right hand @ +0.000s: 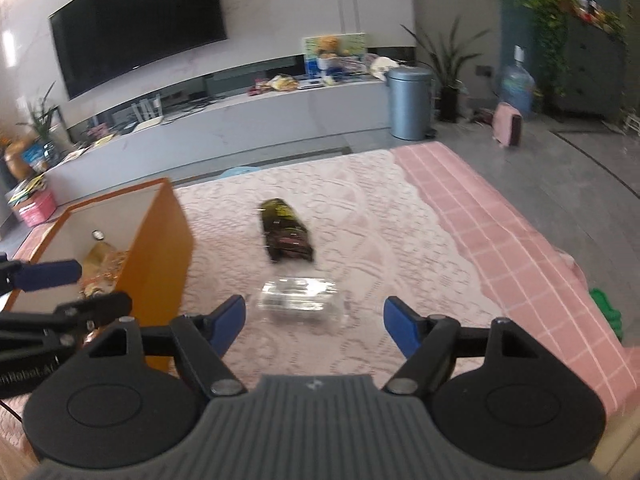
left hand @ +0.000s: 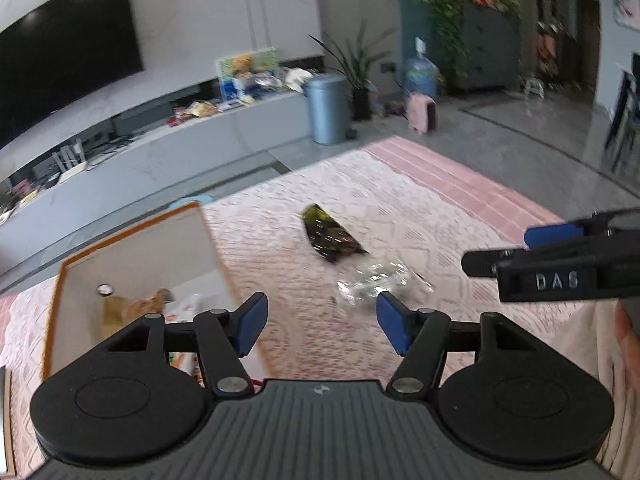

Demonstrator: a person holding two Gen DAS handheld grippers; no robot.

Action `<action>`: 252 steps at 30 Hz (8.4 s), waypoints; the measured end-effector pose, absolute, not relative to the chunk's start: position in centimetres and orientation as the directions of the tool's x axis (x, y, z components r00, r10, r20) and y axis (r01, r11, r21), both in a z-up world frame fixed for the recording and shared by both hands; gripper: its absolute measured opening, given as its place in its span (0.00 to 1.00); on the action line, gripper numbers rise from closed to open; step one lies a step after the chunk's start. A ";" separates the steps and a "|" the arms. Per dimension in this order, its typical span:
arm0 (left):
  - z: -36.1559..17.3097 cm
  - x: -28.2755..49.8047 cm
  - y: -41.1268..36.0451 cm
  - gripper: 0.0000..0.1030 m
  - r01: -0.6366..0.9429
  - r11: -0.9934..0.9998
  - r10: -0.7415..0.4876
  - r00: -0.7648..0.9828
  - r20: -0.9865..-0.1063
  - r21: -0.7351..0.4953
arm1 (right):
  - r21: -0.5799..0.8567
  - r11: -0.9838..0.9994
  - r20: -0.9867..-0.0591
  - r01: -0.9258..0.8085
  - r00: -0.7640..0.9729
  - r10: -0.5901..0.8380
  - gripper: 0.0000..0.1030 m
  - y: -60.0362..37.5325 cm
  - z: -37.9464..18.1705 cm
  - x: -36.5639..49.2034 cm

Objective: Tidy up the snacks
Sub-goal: 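Move both tools back over the remaining snacks on the table, then grasp the clear candy tray with the right tool while the left tool approaches the dark snack bag, then grasp the dark green snack bag with the left tool, then carry the dark snack bag and candy tray over the orange box with both tools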

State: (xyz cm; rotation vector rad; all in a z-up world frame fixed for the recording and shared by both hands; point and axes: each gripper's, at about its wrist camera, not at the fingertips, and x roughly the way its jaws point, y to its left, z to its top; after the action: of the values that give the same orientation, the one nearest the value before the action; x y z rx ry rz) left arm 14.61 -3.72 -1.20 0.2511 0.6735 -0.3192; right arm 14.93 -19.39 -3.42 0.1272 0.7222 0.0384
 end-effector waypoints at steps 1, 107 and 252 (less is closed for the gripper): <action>-1.6 14.7 -4.2 0.72 0.379 0.916 -0.208 0.729 -0.652 0.132 | 0.132 0.991 -0.661 0.018 0.747 0.074 0.72 -19.8 -3.5 15.0; -11.8 27.6 -12.3 0.58 0.505 0.806 -0.482 0.257 -0.838 -0.309 | 0.378 0.867 -0.792 0.325 0.598 0.121 0.41 -27.7 -12.3 25.7; -0.7 23.8 13.5 0.62 0.102 0.995 -0.069 0.644 -0.762 -0.004 | 0.164 0.851 -0.644 -0.499 0.599 0.475 0.49 0.1 -0.4 24.6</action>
State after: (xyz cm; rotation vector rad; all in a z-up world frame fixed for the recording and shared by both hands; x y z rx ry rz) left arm 23.79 13.51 -0.69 0.0411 0.8662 -0.0974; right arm 24.64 0.14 -0.41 -0.0346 0.7368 0.5646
